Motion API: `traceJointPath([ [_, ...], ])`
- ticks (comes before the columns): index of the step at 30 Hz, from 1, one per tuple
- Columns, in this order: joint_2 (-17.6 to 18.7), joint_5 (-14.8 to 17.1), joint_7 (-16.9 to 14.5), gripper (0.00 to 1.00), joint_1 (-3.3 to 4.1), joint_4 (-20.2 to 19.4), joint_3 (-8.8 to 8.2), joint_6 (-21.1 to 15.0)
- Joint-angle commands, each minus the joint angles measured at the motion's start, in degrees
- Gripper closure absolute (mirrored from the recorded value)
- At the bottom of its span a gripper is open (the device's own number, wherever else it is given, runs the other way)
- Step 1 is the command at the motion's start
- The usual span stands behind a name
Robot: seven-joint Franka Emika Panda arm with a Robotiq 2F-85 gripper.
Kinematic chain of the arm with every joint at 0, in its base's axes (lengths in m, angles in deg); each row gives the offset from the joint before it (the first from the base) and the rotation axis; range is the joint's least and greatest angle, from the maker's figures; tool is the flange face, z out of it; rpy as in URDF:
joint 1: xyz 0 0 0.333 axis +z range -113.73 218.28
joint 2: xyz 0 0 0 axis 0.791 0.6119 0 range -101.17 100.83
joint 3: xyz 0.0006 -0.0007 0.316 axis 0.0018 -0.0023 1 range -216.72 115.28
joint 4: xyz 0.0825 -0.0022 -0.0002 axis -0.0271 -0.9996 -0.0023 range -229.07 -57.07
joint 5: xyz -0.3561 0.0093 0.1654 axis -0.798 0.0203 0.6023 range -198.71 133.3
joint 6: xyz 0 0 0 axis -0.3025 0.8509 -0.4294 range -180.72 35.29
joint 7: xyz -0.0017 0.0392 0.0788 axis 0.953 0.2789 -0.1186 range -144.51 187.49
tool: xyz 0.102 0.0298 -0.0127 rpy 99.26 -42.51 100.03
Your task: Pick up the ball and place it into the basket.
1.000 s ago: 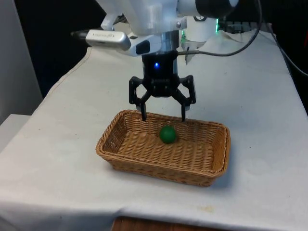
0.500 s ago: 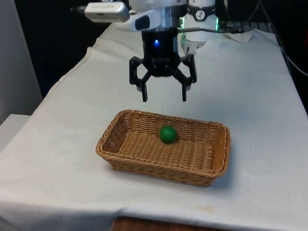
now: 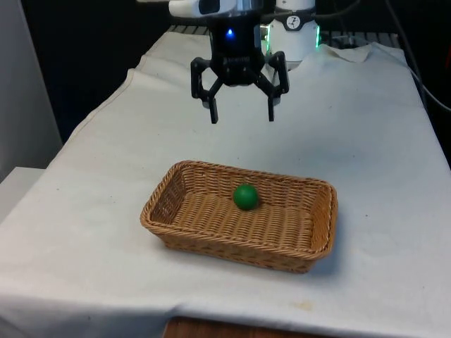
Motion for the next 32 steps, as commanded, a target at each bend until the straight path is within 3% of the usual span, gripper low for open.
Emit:
traceJointPath([
  [1, -1.0, -0.9, 0.4, 0.00, 0.74, -1.3, -0.63, -0.5],
  [3, -2.5, -1.8, 0.4, 0.00, 0.86, -2.7, -0.69, -0.6],
  [4, -2.0, -1.2, 0.0, 0.00, 0.17, -1.9, -0.06, 0.0],
  [5, -2.9, -2.1, 0.4, 0.00, 0.92, -3.1, -0.69, -0.6],
  [12, -6.2, -5.0, 0.6, 0.00, 1.09, -6.7, -0.74, -1.1],
  [13, -6.0, -4.5, 0.1, 0.00, 0.34, -6.1, -0.11, -0.3],
  [14, -6.6, -5.5, 0.7, 0.00, 1.15, -7.1, -0.74, -1.2],
  [21, -9.7, -9.7, 2.3, 0.00, 1.95, -10.5, -0.74, -2.5],
  [22, -8.9, -8.5, 1.5, 0.00, 1.03, -9.5, -0.06, -1.5],
  [23, -10.1, -10.3, 2.6, 0.00, 2.12, -10.8, -0.69, -2.5],
  [24, -10.6, -10.8, 2.8, 0.00, 2.23, -11.2, -0.63, -2.5],
  [28, -12.3, -12.5, 3.6, 0.00, 2.23, -12.4, -0.11, -2.6],
  [32, -12.6, -12.4, 3.2, 0.00, 1.83, -12.3, 0.23, -1.9],
])
